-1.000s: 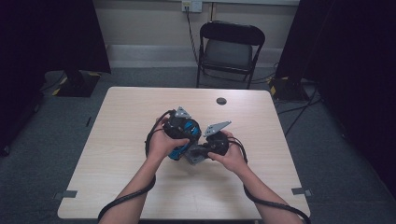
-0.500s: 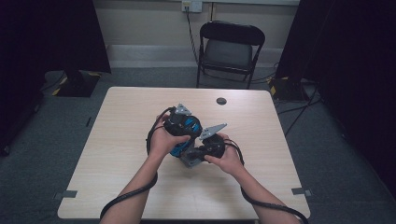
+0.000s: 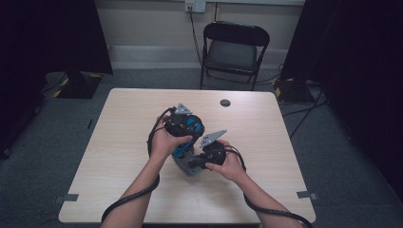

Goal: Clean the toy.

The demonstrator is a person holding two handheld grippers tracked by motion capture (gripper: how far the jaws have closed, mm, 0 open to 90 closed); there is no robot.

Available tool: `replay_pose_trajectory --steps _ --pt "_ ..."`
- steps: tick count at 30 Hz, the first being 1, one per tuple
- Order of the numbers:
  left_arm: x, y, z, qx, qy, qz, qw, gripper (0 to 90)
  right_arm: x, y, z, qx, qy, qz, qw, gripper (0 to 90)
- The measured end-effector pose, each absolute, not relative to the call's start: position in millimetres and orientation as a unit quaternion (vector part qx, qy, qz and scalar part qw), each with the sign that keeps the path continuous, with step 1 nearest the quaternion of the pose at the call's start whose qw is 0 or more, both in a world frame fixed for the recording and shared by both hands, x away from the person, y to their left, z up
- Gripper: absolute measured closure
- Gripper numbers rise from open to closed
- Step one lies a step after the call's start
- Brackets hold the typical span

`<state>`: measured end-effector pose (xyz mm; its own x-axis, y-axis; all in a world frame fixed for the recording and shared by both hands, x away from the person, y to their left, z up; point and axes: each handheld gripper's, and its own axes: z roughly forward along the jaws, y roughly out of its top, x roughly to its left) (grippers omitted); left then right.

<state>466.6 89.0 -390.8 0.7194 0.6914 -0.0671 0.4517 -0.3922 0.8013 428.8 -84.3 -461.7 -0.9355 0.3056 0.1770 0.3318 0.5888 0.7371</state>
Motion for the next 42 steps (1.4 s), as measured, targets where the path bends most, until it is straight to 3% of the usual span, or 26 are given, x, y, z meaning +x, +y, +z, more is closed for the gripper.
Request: replay_pose_trajectory --steps 16,42 --pt "462 113 -396 0.822 0.361 0.143 0.416 25.6 442 -112 -458 -0.215 -0.891 -0.399 -0.009 75.4" --pt "447 114 -417 0.843 0.341 0.125 0.396 25.6 464 -141 -438 -0.260 -0.869 -0.419 -0.044 75.4"
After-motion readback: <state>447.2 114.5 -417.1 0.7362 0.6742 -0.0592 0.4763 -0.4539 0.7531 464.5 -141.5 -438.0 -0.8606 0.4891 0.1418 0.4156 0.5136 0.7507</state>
